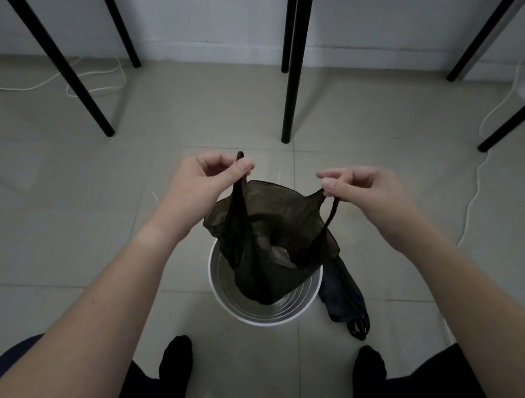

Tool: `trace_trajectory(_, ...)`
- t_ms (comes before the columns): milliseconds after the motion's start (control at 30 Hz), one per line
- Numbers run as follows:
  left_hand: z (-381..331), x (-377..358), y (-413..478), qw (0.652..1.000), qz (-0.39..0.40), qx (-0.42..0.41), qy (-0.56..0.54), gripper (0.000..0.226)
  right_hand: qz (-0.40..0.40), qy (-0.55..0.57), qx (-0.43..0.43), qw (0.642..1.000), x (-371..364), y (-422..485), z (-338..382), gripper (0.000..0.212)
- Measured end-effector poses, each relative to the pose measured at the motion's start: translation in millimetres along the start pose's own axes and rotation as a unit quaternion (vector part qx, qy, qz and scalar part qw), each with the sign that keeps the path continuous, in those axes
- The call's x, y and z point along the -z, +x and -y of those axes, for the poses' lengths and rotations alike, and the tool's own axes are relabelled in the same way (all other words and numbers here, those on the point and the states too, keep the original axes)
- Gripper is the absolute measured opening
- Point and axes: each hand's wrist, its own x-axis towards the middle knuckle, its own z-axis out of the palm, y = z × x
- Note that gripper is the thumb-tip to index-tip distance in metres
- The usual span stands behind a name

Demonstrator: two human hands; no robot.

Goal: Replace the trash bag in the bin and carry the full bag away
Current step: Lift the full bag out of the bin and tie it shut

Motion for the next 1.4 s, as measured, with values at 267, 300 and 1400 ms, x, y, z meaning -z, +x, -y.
trace_trajectory(267,-0.3,0.1,-3.2,0.998,0.045,-0.001,-0.046,0.027,0.08,0.104,0.053,0.99,-11.8,-3.8,6.7,0.048)
trace_trajectory(300,-0.5,0.8,-3.8,0.997,0.057,-0.001,-0.043,0.03,0.089,0.106,0.055,0.989,-11.6,-4.5,7.2,0.056)
trace_trajectory(1400,3.0,-5.1,2.8,0.995,0.039,0.08,-0.049,0.054,-0.012,0.085,-0.059,0.995,-31.4,5.1,1.3,0.043)
